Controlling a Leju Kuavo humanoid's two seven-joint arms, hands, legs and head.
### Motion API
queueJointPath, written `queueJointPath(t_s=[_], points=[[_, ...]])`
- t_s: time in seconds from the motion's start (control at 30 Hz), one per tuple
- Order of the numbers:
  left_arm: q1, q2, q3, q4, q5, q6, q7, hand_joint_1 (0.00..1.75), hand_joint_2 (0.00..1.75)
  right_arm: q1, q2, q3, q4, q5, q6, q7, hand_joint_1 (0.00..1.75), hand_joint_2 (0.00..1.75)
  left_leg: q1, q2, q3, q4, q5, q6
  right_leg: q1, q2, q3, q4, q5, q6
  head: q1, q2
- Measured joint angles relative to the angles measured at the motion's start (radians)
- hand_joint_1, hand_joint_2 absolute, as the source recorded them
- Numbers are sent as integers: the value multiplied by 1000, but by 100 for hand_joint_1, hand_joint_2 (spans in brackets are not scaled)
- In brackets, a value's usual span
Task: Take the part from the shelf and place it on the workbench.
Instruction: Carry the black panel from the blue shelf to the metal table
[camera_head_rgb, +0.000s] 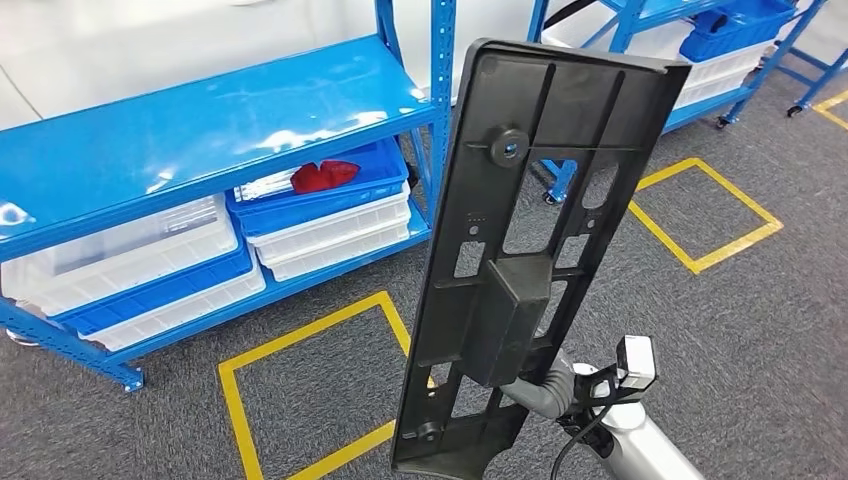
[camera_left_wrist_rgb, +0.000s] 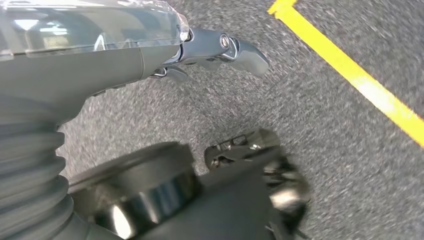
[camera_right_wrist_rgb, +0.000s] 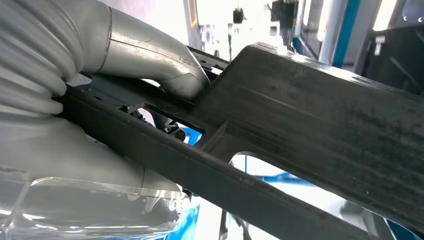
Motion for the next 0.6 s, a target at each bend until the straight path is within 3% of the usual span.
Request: queueJointPath(t_s=[0.07, 0.1, 0.13, 0.17, 0.23, 0.3, 0.37, 0.4, 0.47, 0.53, 0.6], points=[[4, 0, 1, 0, 0, 0, 1, 0, 175, 18, -1, -7, -5, 3, -1, -1, 175, 175, 0, -18, -61, 135, -58, -1, 2, 24, -6, 3, 2, -4, 0, 0], [5, 0, 1, 0, 0, 0, 1, 0, 175, 27, -1, -9, -6, 3, -2, -1, 175, 175, 0, -20, -76, 167, -62, 0, 3, 37, -8, 5, 2, -4, 0, 0], [6, 0, 1, 0, 0, 1, 2, 0, 175, 36, -1, -11, -7, 5, -5, -1, 175, 175, 0, -21, -71, 155, -44, 2, 4, 51, -10, 8, 2, -4, 0, 0], [6, 1, 2, 0, 1, 1, 2, 0, 175, 45, -1, -16, -9, 9, -13, -2, 175, 175, 0, -26, -46, 103, -10, 4, 4, 64, -10, 12, 2, -3, 0, 0], [5, 1, 2, 0, 2, 4, 2, 0, 175, 70, -1, -33, -21, 28, -37, -10, 175, 175, 2, -70, 23, -44, 54, 10, 4, 87, -13, 20, 1, 2, 0, 0], [7, 2, 2, 0, 4, 5, 2, 0, 175, 106, -2, -56, -45, 68, -74, -23, 175, 175, 2, -104, 56, -117, 72, 16, 2, 105, -20, 25, 2, 14, 0, 0], [8, 2, 2, 0, 3, 6, 2, 0, 175, 145, -1, -78, -77, 119, -113, -31, 175, 175, -1, -93, 58, -124, 75, 25, -2, 124, -26, 23, 7, 29, 0, 0], [9, 2, 3, 0, 3, 6, 2, 0, 175, 163, 0, -90, -96, 140, -128, -31, 175, 175, -1, -82, 59, -128, 79, 32, -4, 123, -28, 24, 7, 35, 0, 0], [8, 1, 3, 0, 1, 5, 0, 0, 175, 192, 6, -114, -142, 172, -152, -32, 175, 175, 3, -58, 63, -139, 88, 44, -3, 85, -51, 71, -24, 44, 0, 0], [10, 1, 3, 0, -1, 4, -1, 0, 175, 214, 13, -139, -194, 193, -172, -31, 175, 175, 2, -30, 62, -141, 89, 48, -5, 35, -110, 197, -91, 53, 0, 0], [12, 1, 3, 0, -1, 1, 0, 0, 175, 237, 21, -164, -240, 203, -185, -30, 175, 175, 0, -2, 60, -139, 87, 48, -10, 21, -157, 301, -127, 60, 0, 0]])
